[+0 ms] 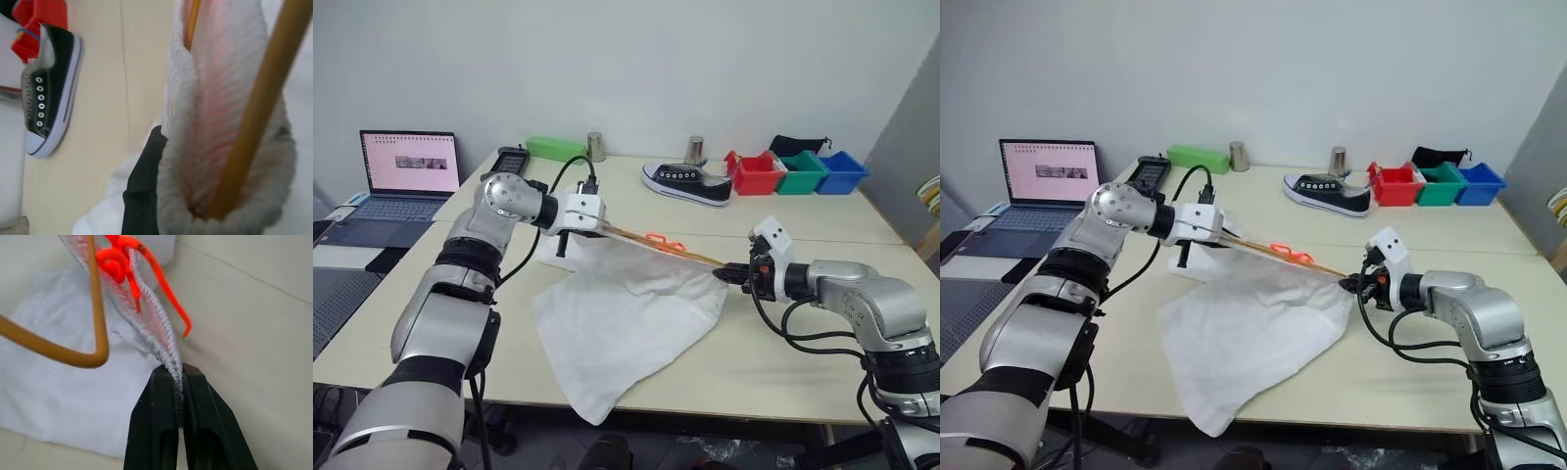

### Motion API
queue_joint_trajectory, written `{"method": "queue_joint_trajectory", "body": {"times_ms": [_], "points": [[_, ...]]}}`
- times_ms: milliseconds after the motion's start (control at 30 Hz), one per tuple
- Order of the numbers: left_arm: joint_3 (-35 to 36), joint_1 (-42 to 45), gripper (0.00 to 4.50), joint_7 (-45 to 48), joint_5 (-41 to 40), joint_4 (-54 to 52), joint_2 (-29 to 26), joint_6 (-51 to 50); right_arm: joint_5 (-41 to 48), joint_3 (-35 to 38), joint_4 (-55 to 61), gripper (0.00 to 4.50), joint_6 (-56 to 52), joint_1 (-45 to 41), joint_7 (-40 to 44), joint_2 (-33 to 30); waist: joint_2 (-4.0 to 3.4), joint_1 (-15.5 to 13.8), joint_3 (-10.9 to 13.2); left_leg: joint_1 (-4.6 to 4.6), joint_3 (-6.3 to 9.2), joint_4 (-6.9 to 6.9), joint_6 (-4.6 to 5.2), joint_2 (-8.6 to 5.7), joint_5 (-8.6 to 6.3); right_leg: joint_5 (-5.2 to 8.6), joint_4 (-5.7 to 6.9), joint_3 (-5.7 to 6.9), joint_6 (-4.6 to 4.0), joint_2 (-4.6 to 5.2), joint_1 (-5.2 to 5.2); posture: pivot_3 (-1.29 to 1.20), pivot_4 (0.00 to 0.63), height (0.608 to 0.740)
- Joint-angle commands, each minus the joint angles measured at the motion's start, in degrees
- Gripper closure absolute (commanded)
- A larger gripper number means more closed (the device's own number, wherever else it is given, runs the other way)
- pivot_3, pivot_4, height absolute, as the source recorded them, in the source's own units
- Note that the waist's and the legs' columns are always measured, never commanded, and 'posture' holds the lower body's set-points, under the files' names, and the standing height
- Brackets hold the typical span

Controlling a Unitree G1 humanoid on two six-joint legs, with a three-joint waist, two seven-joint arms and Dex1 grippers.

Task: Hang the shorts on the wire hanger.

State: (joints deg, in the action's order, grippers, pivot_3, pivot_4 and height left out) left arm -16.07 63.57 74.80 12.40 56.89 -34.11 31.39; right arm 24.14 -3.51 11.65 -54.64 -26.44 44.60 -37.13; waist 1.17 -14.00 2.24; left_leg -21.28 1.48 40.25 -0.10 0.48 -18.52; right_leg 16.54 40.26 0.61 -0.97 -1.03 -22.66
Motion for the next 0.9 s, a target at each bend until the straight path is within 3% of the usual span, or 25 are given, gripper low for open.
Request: {"method": "queue_joint_trajectory", "body": {"times_ms": [33, 900], "points": [[0.2, 0.5, 4.50, 0.3, -0.1, -1.6, -1.7, -0.9, -1.6, 0.4, 2.0, 4.47, 2.5, -0.2, 0.0, -2.5, 0.00, 0.0, 0.0, 0.00, 0.00, 0.00, 0.00, 0.00, 0.00, 0.00, 0.00, 0.00, 0.00, 0.00, 0.00, 0.34, 0.000, 0.740], [-4.9, 2.4, 4.50, -9.8, 8.9, 4.7, -2.1, 1.6, -2.5, -0.4, 14.9, 4.47, 4.9, 6.3, -0.8, -10.0, 0.01, 0.0, 0.0, -0.12, 0.07, 0.00, 0.00, 0.00, 0.00, 0.00, -0.23, 0.00, 0.00, 0.03, 0.03, 0.28, 0.000, 0.740]]}}
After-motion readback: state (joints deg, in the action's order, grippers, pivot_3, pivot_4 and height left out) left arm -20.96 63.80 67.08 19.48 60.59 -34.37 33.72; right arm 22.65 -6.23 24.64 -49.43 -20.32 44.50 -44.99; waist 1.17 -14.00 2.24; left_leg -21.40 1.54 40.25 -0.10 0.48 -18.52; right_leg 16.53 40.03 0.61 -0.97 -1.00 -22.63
